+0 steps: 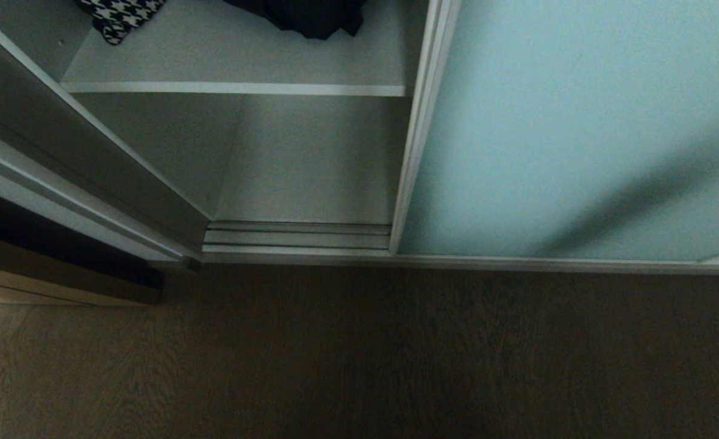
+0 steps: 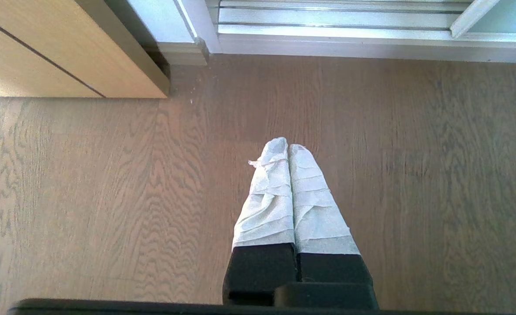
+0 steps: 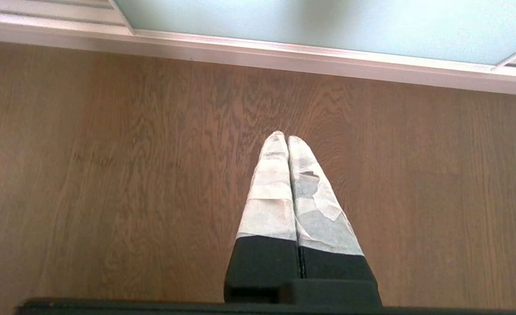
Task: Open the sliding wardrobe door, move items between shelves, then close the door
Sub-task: Close the door
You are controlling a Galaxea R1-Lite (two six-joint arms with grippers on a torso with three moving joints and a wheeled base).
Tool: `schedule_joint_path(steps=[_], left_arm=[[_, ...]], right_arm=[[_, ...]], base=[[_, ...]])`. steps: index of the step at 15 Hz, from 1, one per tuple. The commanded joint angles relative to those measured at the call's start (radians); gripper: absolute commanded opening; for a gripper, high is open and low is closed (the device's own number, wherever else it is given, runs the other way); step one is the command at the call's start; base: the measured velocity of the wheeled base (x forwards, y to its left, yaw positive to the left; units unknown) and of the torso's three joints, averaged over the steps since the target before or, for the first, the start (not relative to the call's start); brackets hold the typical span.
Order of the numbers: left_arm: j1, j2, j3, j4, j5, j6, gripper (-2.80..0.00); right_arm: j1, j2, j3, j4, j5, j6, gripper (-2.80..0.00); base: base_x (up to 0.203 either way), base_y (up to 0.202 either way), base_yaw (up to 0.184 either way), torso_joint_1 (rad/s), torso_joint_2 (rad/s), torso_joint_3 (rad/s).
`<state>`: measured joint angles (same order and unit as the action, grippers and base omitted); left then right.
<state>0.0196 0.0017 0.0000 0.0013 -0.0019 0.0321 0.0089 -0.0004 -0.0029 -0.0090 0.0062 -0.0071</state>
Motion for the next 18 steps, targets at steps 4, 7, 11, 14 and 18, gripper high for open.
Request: schedule_joint_path(steps=[4,7,11,14,18], left_arm=[[0.000,0.001,0.000,0.000,0.000,0.000,-2.80],[0.000,0.001,0.000,0.000,0.000,0.000,-2.80],[0.000,0.001,0.000,0.002,0.000,0.003,-2.80],[0.000,0.001,0.000,0.002,0.000,-0.006,-2.80],[0.000,0.001,-0.006,-0.009,0.002,-0.024,-2.80]], right_arm=[[0.000,-0.004,0.003,0.004,0.001,0.003,-2.80],[0.000,-0.004,0.003,0.004,0.001,0.003,-2.80],[0.000,-0.003,0.003,0.004,0.001,0.003,-2.80],[0.000,-0.004,0.003,0.004,0.001,0.003,-2.80],[0.000,-0.004,0.003,0.004,0.001,0.003,-2.80]], base=[[0.000,0.000,0.000,0.000,0.00,0.000],[0.000,0.000,0.000,0.000,0.00,0.000],[0.000,0.000,0.000,0.000,0.00,0.000],[0.000,0.000,0.000,0.000,0.00,0.000],[0.000,0.000,0.000,0.000,0.00,0.000]])
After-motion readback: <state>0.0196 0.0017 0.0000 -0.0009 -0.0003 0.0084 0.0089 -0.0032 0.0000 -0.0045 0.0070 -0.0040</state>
